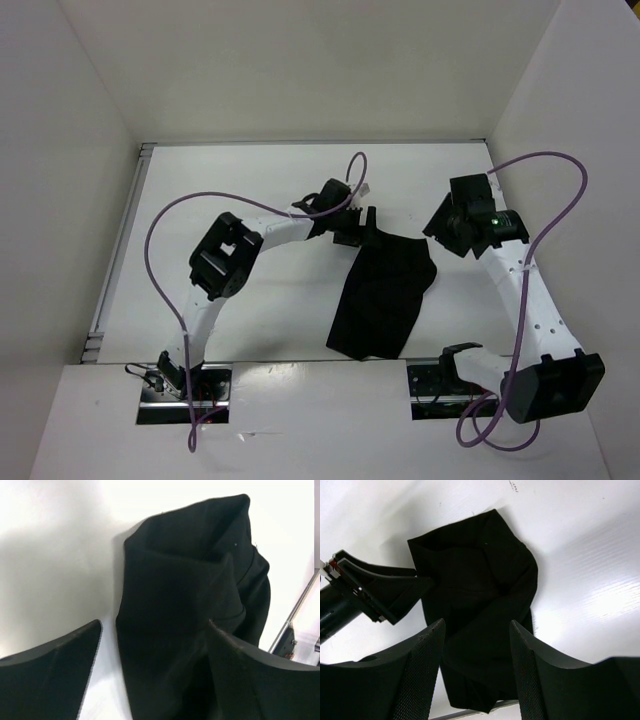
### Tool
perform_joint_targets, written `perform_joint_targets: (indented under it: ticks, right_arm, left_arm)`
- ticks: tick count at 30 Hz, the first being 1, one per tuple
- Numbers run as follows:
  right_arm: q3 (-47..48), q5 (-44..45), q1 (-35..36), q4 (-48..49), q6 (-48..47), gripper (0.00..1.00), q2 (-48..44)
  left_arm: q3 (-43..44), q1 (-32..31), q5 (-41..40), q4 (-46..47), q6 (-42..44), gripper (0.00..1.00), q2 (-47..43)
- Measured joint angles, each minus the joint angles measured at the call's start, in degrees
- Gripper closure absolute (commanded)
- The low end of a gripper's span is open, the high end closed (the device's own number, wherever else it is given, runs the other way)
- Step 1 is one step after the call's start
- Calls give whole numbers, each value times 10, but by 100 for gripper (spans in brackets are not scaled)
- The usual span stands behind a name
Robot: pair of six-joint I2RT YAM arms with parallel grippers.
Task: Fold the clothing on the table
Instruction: Move the skirt to the center of the board
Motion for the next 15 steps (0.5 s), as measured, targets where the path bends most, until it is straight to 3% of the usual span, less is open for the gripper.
perform_joint_targets:
  ticks: [2,3,7,11,15]
  right_arm:
    - [0,0,-7,-2,-3,40,0]
    - [0,-1,-11,-3,-7,40,0]
    - [0,-2,-28,-2,-12,40,9]
    - [-1,-13,-46,3,-14,40,47]
    - [-7,-31,-56,21,-20,42,104]
  left_arm:
    - [18,-4,-1,4,0,27,15]
    - [26,-6,0,4,0,51,24]
    - [41,-10,28,8,-1,100,48]
    - [35,-8,36,6,-2,100,47]
    - [-29,18,24,-6,1,100,0]
